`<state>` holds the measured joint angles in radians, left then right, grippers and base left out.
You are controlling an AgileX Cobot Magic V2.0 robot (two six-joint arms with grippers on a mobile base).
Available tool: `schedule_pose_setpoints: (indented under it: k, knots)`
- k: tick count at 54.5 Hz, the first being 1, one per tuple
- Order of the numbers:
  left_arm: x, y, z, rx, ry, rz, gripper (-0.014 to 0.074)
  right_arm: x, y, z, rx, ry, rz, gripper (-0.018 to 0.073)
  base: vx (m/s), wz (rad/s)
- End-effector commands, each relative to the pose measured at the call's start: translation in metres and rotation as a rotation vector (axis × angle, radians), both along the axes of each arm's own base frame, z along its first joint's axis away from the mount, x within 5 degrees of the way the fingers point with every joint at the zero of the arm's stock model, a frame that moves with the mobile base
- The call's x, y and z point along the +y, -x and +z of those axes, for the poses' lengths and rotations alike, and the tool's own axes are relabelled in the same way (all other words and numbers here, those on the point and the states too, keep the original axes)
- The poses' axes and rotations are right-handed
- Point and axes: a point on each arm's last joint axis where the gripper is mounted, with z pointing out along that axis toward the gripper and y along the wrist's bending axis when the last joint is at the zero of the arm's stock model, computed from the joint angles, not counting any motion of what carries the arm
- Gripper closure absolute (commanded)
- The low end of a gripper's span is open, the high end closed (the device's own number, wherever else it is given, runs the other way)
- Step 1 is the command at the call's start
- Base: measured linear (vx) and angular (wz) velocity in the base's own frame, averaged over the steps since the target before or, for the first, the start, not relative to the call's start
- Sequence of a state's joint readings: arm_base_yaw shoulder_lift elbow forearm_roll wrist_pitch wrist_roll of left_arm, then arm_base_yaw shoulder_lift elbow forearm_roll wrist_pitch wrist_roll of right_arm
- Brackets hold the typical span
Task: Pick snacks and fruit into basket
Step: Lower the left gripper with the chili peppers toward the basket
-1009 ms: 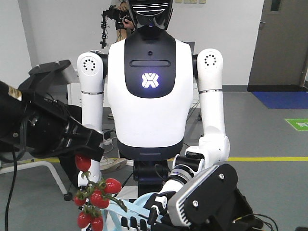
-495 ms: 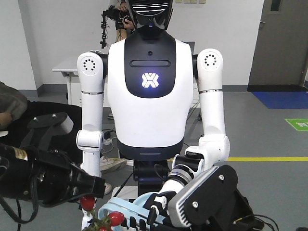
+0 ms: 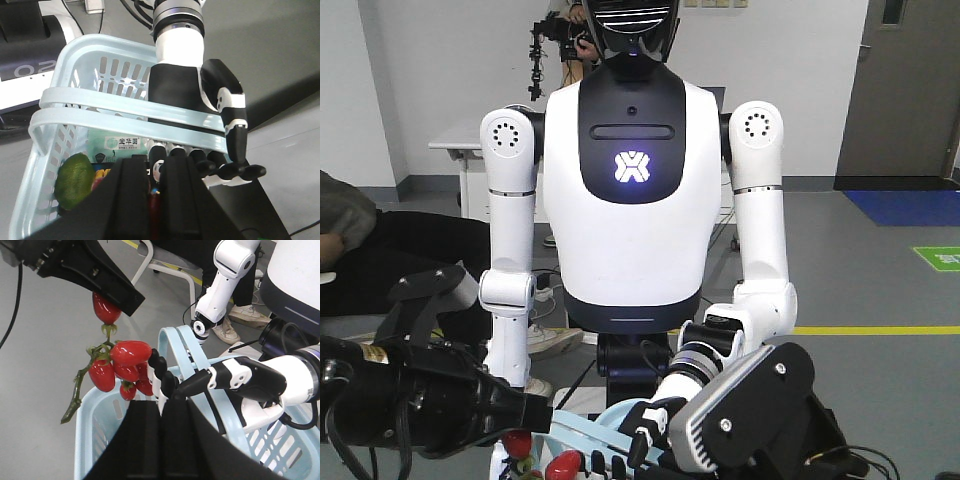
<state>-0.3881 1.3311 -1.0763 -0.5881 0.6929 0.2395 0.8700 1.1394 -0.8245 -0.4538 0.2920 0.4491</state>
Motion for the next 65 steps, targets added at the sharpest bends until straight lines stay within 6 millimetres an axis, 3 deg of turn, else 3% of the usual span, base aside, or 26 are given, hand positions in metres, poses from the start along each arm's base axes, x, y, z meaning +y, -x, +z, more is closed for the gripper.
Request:
schedule_pose_setpoints:
  k: [1,13,65]
  knots:
    - [0.003,0.004,0.029,-0.116,0.087,0.044,0.0594,0.0,0.001,0.021,-0.089,-0.067,0.031,0.0567,0.0,0.0]
    - [0.011,0.016,0.051,-0.219,0.129,0.09,0.0594,-0.001,0.001,0.02,-0.084,-0.059,0.027,0.0567,0.0,0.0]
    - [0.016,0.013,0.047,-0.187,0.109,0.162,0.0594,-0.001,0.001,0.02,-0.069,-0.07,0.017,0.0567,0.0,0.0]
